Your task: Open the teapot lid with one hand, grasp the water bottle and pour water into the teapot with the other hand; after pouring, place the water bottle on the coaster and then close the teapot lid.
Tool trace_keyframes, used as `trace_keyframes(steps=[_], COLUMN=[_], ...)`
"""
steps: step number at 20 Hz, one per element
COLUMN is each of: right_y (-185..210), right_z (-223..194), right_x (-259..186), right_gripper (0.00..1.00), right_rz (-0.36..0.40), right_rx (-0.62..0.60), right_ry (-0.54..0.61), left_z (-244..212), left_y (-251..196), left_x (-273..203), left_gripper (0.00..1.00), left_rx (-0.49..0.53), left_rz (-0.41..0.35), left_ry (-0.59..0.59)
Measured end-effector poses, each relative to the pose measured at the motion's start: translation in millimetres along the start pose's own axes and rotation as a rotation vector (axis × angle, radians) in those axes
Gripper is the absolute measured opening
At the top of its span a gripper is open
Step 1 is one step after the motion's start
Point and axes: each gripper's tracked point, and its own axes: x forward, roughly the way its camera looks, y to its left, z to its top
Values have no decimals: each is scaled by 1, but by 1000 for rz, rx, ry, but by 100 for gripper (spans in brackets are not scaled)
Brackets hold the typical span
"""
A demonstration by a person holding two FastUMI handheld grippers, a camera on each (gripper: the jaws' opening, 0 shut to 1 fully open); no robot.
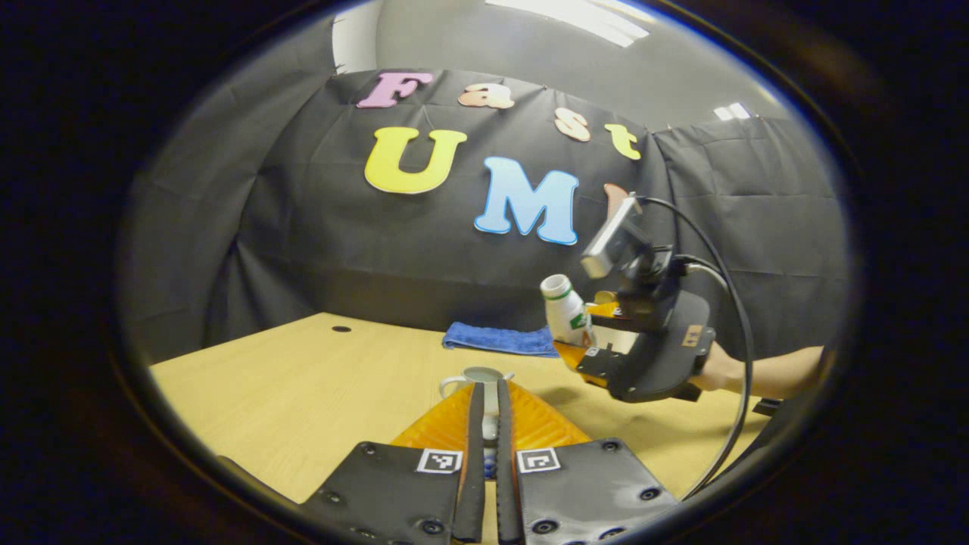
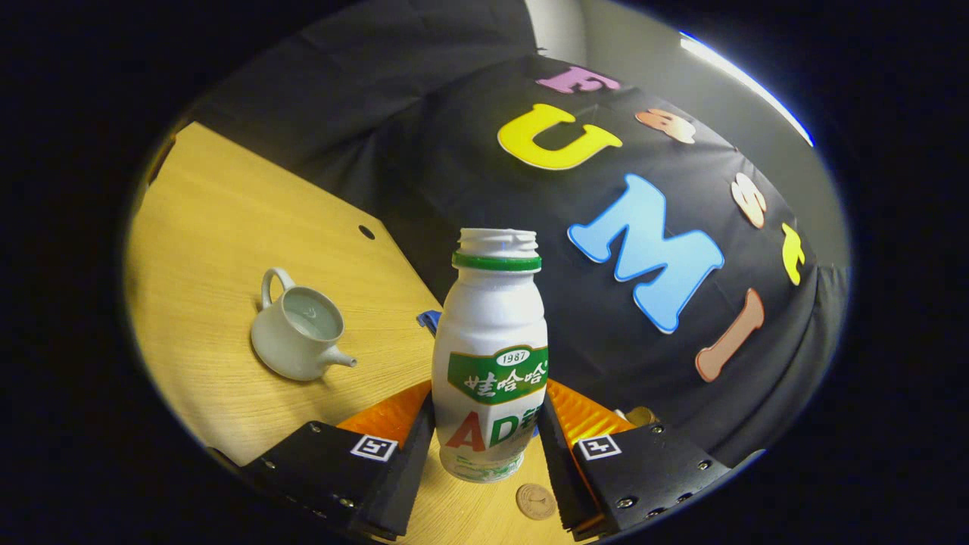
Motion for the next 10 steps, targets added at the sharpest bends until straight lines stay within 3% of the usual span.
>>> trace_keyframes(steps=[6, 10], right_y=[-33, -40], right_z=[-38, -48], right_x=[-48, -76], right_gripper=[72, 71], right_rz=[61, 99], right_rx=[444, 609], right_ry=[71, 27], left_z=[31, 53], left_y=[-13, -26], left_x=[29, 65], left_gripper=[17, 12], left_rx=[63, 95], left_rz=[-6, -32], left_ry=[-41, -69])
